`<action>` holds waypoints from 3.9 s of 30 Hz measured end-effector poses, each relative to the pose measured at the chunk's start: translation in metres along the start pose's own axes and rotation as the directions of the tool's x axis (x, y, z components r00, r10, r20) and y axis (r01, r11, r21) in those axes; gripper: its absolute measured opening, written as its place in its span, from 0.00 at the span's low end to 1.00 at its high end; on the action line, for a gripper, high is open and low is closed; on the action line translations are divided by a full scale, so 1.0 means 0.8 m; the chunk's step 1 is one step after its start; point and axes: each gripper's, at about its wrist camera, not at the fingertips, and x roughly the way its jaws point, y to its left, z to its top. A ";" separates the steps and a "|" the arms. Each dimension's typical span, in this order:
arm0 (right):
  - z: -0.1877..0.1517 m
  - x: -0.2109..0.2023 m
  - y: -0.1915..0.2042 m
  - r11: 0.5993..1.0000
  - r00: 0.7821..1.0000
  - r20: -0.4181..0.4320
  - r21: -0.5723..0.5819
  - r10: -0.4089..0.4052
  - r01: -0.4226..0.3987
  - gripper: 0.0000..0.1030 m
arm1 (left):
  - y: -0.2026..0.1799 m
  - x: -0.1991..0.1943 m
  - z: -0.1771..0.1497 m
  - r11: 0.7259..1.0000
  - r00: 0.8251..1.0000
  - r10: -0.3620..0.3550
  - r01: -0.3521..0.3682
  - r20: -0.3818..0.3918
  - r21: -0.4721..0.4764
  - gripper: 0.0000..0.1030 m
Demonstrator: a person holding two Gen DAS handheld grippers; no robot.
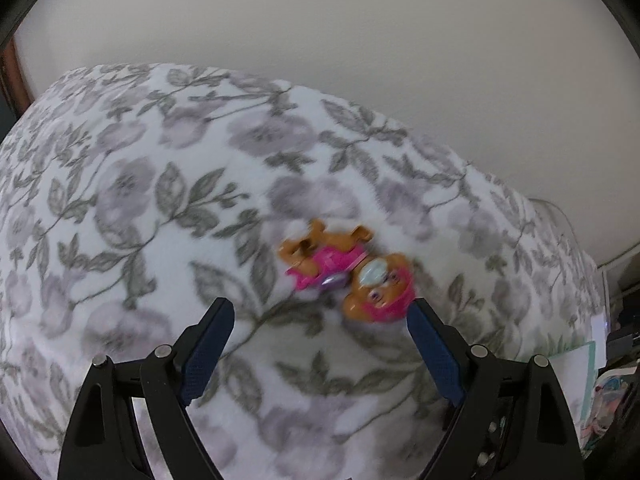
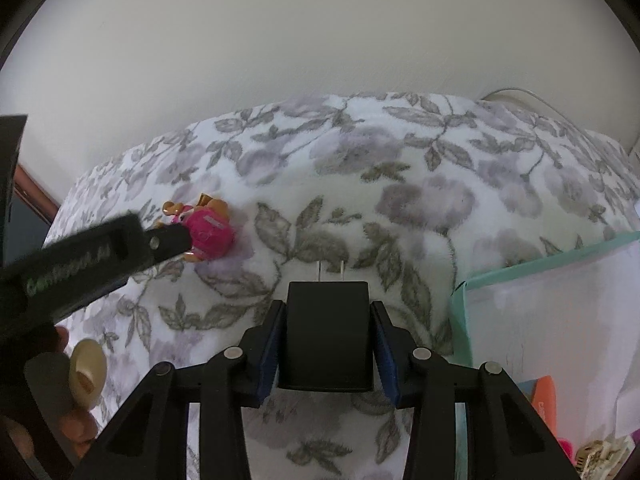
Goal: Organize rigid objects
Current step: 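Grasp the dog figurine with the left gripper while the right gripper grasps the black charger, then carry the dog figurine and black charger over the tray with both grippers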
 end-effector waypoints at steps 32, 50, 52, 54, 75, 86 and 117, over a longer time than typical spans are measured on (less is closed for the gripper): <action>-0.006 -0.009 -0.003 1.000 1.000 -0.009 0.013 0.013 -0.013 0.43 | -0.027 0.026 -0.007 0.989 0.997 -0.007 -0.004 0.073 0.151 0.80; -0.060 -0.100 0.010 1.000 1.000 -0.023 0.003 -0.012 0.012 0.43 | -0.011 -0.078 -0.082 0.999 0.997 -0.028 0.026 0.076 0.026 0.80; -0.066 -0.116 0.012 1.000 1.000 -0.016 0.000 -0.015 0.015 0.43 | -0.012 -0.094 -0.093 1.000 0.996 -0.022 0.021 0.085 0.018 0.80; -0.072 -0.134 0.013 1.000 1.000 -0.006 0.000 -0.021 0.021 0.43 | -0.013 -0.115 -0.107 0.999 0.994 -0.037 0.036 0.107 0.009 0.80; -0.168 -0.238 -0.003 0.996 0.999 0.026 0.082 -0.033 0.031 0.43 | -0.025 -0.231 -0.226 0.996 0.979 -0.056 0.068 0.198 -0.056 0.80; -0.174 -0.250 -0.041 0.988 0.996 0.043 0.141 -0.073 0.066 0.43 | -0.054 -0.229 -0.252 0.996 0.983 -0.062 0.072 0.175 -0.050 0.80; -0.173 -0.257 -0.231 0.871 0.980 -0.002 0.459 -0.197 0.176 0.43 | -0.208 -0.163 -0.281 0.963 0.986 -0.166 0.156 0.028 0.220 0.80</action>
